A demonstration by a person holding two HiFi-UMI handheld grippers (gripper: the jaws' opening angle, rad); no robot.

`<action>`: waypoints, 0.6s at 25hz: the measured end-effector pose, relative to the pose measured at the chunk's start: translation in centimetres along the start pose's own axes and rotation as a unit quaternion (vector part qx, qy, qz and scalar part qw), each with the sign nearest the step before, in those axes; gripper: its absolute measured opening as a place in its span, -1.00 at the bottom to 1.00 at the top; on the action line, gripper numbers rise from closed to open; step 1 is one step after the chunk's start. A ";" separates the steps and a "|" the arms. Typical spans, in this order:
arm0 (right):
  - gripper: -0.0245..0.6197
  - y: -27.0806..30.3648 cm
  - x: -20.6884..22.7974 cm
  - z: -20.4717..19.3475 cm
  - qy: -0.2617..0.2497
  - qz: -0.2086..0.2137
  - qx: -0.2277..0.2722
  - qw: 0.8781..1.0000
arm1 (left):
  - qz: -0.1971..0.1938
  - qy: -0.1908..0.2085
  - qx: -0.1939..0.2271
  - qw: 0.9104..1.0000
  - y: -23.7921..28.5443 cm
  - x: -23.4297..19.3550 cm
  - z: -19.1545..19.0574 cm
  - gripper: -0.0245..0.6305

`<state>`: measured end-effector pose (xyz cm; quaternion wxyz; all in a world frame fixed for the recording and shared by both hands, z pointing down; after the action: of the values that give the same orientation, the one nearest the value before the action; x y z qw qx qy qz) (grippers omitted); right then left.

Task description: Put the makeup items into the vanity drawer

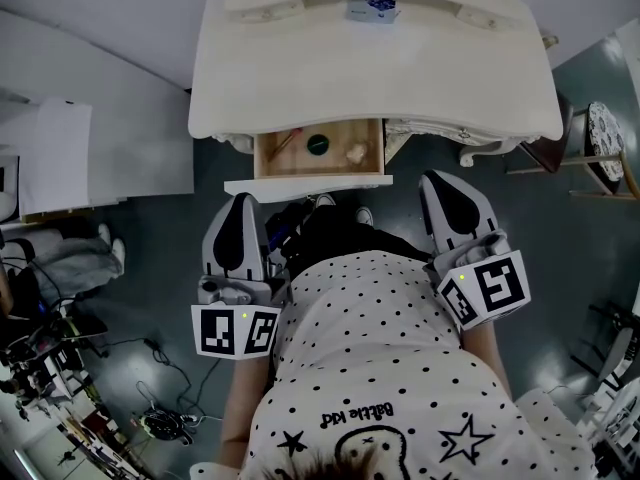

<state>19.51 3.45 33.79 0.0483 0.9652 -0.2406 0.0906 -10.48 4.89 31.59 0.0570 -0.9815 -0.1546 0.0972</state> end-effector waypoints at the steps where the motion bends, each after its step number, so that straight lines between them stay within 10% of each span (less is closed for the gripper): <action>1: -0.90 0.0 0.0 0.0 0.001 0.000 0.000 1.000 | 0.000 0.000 0.000 1.000 0.0 0.0 0.0 -0.91; 15: -0.90 0.0 0.4 0.0 0.006 -0.002 -0.001 1.000 | -0.004 -0.001 -0.002 1.000 0.5 0.2 0.0 -0.91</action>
<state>19.87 3.25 33.82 0.0511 0.9650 -0.2386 0.0964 -10.13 4.51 31.53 0.0555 -0.9809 -0.1590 0.0976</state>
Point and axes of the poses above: the fingertips, and each gripper's own axes: y forward along the fingers, x to its right, z out of its top, the point moved 9 cm from there along -y, backward along the fingers, and after that the axes turned 14 degrees about x, right-handed, at the moved point
